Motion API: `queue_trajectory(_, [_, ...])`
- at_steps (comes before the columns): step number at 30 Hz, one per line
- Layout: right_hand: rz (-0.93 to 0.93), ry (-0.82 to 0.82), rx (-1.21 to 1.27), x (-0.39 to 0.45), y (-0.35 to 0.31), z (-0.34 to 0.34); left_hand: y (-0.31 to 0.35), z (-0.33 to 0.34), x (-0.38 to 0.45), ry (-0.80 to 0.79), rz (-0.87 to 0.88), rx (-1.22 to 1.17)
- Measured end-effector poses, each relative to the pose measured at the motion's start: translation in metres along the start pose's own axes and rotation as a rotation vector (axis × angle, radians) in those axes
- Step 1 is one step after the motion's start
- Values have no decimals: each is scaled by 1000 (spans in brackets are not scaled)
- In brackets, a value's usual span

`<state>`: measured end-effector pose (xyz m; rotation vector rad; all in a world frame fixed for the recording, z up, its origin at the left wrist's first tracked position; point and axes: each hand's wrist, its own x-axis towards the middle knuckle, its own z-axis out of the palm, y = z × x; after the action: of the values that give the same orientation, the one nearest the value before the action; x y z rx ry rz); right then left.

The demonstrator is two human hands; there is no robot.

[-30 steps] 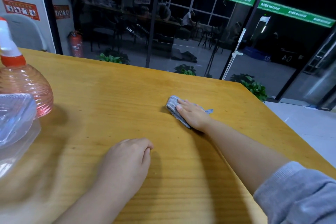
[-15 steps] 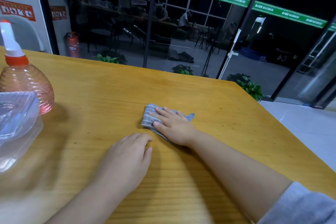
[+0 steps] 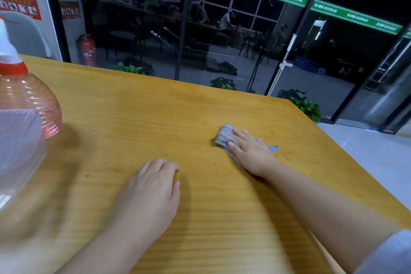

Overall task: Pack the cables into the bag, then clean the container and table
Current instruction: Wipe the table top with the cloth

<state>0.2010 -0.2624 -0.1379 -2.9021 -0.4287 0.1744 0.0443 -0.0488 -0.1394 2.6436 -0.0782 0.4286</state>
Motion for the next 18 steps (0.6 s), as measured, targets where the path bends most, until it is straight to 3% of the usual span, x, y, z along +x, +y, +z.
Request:
queue_trajectory(5, [284,101,-3,25,45,-7,-2,0,2,-7,-28,8])
queue_trajectory(13, [626,132,16,77,58,-10,-2,-2,3,-14,-44,-16])
queue_trajectory(18, [638,110,-2,106,53,-18,-4,-1,5,32,-74,-53])
